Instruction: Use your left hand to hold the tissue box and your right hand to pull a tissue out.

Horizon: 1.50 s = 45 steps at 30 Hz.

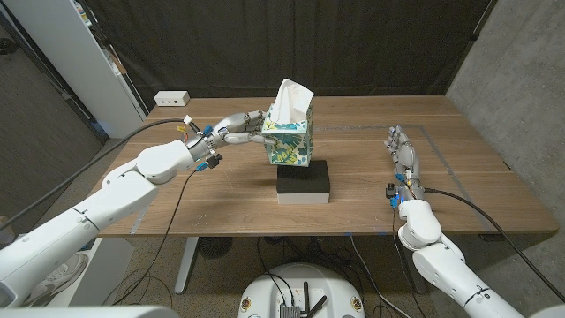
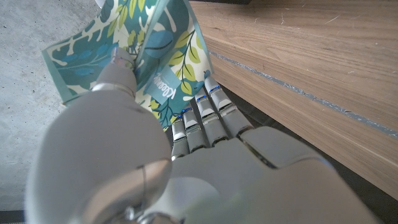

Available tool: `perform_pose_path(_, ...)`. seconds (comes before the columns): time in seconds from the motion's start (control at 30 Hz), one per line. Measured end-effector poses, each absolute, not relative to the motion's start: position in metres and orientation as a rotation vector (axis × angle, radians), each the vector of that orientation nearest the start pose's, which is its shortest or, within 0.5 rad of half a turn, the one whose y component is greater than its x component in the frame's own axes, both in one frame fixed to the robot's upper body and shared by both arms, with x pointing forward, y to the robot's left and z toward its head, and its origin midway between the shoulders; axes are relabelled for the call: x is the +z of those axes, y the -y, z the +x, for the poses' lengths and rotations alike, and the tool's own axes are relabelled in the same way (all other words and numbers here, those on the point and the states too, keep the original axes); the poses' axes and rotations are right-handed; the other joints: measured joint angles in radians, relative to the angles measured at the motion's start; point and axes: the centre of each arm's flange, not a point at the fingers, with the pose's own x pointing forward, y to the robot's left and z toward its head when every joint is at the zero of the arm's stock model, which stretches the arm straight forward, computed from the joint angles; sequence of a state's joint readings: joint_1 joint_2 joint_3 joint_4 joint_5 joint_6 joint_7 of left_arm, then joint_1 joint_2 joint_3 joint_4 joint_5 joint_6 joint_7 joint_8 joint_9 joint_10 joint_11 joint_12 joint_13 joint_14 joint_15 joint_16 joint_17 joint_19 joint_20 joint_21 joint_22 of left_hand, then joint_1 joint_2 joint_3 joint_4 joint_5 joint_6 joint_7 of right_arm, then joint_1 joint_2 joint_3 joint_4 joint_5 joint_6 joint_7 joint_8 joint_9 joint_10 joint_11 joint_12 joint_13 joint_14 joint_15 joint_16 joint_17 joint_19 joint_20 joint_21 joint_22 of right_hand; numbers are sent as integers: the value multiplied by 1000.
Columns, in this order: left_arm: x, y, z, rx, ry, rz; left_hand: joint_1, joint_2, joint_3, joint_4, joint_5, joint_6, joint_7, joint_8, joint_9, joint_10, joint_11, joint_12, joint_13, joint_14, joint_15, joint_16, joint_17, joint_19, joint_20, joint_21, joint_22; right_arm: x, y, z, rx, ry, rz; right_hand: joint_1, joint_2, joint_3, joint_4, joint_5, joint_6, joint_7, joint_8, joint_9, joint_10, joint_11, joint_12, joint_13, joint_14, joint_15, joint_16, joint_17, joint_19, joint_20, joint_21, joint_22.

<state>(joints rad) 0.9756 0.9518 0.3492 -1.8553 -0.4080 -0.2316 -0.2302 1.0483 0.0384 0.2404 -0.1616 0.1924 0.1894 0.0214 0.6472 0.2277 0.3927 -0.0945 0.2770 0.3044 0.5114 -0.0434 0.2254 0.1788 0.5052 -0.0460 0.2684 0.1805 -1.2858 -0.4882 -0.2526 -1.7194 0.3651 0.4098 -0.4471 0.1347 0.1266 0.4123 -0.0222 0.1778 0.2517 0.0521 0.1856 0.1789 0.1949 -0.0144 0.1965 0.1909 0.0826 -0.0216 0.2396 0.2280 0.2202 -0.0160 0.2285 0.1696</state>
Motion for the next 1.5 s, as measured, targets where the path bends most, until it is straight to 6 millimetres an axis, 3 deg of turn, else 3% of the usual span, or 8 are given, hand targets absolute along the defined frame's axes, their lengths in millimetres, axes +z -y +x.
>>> perform_pose_path(1.5, 32, -244, 524, -589, 739, 664, -1, 7, -2, 1, 0, 0, 0, 4, 0, 0, 0, -4, 9, 7, 0, -12, 1, 0, 0, -8, 0, -132, 278, 490, -203, 712, 105, 0, 0, 4, -4, 0, 0, 0, 0, 0, 0, 0, 0, 0, 0, 0, 0, 0, 6, -5, -7, 0)
